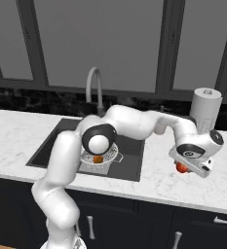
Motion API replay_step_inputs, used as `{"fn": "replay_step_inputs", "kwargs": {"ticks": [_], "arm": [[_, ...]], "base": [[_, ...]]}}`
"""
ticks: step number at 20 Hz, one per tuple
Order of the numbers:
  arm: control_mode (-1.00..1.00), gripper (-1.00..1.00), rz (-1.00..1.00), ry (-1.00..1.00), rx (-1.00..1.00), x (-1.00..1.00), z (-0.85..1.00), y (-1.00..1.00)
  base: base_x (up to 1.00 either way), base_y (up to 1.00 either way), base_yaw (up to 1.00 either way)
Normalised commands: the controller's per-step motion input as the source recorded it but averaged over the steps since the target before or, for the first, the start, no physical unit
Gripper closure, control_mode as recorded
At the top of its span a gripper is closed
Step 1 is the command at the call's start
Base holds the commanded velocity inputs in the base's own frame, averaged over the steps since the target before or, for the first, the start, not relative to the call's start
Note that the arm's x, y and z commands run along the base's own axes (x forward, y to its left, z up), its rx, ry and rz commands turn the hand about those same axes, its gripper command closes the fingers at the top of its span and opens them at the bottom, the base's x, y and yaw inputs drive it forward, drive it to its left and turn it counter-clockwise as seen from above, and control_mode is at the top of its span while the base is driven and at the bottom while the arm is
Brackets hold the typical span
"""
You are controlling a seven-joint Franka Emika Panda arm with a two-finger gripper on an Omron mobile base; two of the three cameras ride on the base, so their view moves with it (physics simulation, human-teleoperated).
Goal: Put the colander in the sink, put the apple, orange in the colander, and turn on the sink faucet and pour water over the colander.
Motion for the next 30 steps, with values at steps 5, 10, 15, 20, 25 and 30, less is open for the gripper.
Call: {"fn": "replay_step_inputs", "kwargs": {"ticks": [5,10,15,20,25,30], "arm": [[-1.0,1.0,0.1,-0.45,-0.01,-0.46,1.0,0.57],[-1.0,1.0,0.24,-0.6,-0.11,-0.33,0.71,0.98],[-1.0,1.0,0.16,-0.44,-0.25,-0.19,0.35,1.0],[-1.0,1.0,0.11,-0.1,-0.41,0.0,0.34,1.0],[-1.0,1.0,0.14,0.13,-0.54,0.0,0.26,1.0],[-1.0,1.0,0.22,0.12,-0.4,0.14,0.01,1.0]], "base": [[0.0,0.0,0.0],[0.0,0.0,0.0],[0.0,0.0,0.0],[0.0,0.0,0.0],[0.0,0.0,0.0],[0.0,0.0,0.0]]}}
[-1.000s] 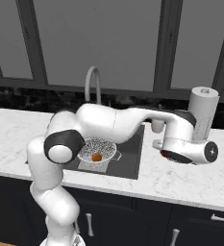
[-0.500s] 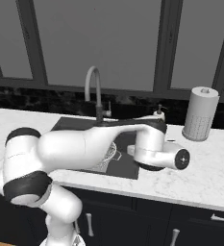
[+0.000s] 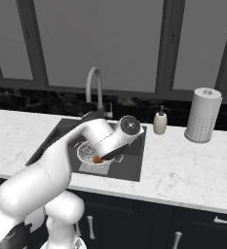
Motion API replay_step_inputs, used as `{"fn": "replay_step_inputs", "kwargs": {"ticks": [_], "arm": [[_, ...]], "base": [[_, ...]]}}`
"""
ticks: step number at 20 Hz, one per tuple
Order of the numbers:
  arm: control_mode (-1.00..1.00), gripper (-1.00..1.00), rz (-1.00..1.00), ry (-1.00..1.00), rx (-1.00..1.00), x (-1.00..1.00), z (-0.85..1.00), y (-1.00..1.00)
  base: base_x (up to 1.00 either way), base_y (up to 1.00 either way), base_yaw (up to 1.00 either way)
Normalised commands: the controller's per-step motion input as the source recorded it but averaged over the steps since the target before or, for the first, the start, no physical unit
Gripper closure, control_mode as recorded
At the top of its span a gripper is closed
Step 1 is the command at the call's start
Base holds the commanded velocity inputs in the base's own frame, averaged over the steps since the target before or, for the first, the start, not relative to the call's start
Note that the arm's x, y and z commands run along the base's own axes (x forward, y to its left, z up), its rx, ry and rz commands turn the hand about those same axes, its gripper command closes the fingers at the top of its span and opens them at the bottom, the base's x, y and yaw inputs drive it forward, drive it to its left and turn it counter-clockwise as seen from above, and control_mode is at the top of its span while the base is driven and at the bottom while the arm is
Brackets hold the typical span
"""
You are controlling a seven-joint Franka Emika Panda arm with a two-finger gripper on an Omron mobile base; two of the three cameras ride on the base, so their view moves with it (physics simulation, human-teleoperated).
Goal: Put the colander in the sink, put the apple, orange in the colander, and turn on the sink faucet and pour water over the colander.
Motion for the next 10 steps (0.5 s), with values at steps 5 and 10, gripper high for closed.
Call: {"fn": "replay_step_inputs", "kwargs": {"ticks": [5,10], "arm": [[-1.0,1.0,0.42,0.14,-0.22,0.23,-0.04,0.98],[-1.0,1.0,0.54,0.16,-0.06,0.47,-0.4,0.57]], "base": [[0.0,0.0,0.0],[0.0,0.0,0.0]]}}
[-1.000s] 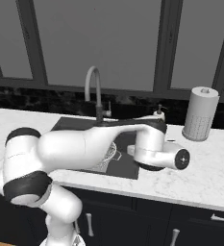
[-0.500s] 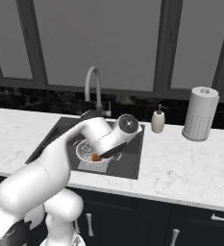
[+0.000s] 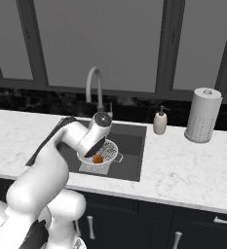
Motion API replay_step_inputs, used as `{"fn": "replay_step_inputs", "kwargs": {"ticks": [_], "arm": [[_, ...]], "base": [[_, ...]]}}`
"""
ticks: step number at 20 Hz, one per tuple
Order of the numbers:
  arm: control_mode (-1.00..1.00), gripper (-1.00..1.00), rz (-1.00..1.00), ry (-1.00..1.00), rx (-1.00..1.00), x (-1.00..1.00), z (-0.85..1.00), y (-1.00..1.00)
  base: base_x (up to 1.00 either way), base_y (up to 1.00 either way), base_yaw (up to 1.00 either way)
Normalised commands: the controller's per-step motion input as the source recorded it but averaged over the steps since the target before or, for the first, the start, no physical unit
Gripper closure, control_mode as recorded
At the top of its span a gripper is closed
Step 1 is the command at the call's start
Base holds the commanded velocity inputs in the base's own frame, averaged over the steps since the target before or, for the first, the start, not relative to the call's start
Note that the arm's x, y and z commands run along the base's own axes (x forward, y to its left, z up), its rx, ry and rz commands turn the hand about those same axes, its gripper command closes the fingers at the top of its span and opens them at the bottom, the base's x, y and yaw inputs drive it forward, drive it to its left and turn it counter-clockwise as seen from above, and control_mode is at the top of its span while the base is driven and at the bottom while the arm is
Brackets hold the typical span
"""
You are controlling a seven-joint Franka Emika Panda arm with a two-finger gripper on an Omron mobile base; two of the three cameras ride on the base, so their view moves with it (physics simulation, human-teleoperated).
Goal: Put the colander in the sink, put the apple, orange in the colander, and turn on the sink faucet and pour water over the colander.
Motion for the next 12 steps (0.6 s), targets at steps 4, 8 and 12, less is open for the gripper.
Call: {"fn": "replay_step_inputs", "kwargs": {"ticks": [4,8,12], "arm": [[-1.0,1.0,0.37,0.23,-0.01,0.6,-0.47,0.34],[-1.0,1.0,0.14,0.19,0.0,0.51,-0.35,0.07],[-1.0,1.0,0.0,0.06,0.0,0.27,-0.44,0.0]], "base": [[0.0,0.0,0.0],[0.0,0.0,0.0],[0.0,0.0,0.0]]}}
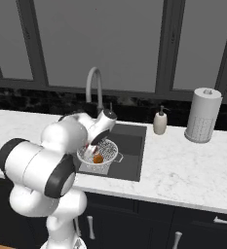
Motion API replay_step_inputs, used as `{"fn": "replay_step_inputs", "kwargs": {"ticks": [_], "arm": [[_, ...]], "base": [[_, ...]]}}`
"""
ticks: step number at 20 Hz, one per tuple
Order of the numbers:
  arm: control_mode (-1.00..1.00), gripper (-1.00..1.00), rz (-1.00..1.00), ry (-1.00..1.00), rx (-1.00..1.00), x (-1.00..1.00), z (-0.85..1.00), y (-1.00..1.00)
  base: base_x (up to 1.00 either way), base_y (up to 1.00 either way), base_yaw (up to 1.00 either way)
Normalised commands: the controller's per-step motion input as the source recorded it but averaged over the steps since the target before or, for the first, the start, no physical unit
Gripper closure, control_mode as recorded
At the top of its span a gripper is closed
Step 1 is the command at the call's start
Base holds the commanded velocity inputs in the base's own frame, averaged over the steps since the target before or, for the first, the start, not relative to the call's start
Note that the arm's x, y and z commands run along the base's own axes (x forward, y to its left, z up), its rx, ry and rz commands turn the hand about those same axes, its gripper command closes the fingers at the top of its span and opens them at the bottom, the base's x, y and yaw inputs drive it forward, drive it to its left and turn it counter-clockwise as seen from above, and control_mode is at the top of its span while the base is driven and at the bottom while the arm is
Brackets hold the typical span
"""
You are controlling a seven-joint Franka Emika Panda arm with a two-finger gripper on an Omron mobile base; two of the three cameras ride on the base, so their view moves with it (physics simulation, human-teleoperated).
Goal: Put the colander in the sink, put the apple, orange in the colander, and turn on the sink faucet and pour water over the colander.
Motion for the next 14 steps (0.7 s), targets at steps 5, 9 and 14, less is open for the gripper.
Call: {"fn": "replay_step_inputs", "kwargs": {"ticks": [5,9,14], "arm": [[-1.0,1.0,-0.05,0.01,0.0,0.13,-0.58,-0.03],[-1.0,1.0,-0.07,0.0,0.01,0.07,-0.62,-0.06],[-1.0,1.0,-0.06,0.0,0.02,0.22,-0.38,0.0]], "base": [[0.0,0.0,0.0],[0.0,0.0,0.0],[0.0,0.0,0.0]]}}
